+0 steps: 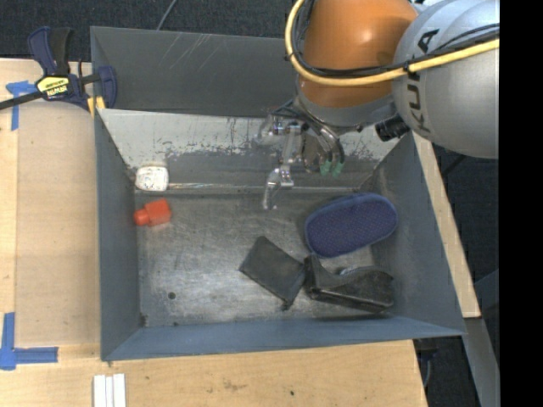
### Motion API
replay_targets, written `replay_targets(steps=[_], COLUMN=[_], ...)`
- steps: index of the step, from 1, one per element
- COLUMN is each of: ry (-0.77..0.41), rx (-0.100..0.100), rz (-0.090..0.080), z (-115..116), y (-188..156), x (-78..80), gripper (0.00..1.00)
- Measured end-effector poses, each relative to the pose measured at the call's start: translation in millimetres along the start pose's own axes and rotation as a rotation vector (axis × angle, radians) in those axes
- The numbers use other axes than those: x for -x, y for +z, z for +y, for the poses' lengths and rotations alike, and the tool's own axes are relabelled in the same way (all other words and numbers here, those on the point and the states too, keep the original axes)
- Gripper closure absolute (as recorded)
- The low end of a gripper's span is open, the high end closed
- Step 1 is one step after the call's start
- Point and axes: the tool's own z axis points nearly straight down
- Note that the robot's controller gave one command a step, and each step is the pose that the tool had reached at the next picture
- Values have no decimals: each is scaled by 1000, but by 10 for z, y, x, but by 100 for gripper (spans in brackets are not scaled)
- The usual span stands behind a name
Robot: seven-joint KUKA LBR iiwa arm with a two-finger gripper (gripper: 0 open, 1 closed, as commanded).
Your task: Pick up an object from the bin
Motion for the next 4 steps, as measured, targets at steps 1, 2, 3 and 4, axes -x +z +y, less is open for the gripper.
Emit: replay_targets(steps=[1,2,3,4], ry=[69,141,141,6], rx=[-3,0,1,0], rz=[14,-3,-15,-8], z=[-584,-697,-694,-590], y=[820,1761,1700,107], x=[-1139,-968,-927,-991], gripper=[0,0,100,100])
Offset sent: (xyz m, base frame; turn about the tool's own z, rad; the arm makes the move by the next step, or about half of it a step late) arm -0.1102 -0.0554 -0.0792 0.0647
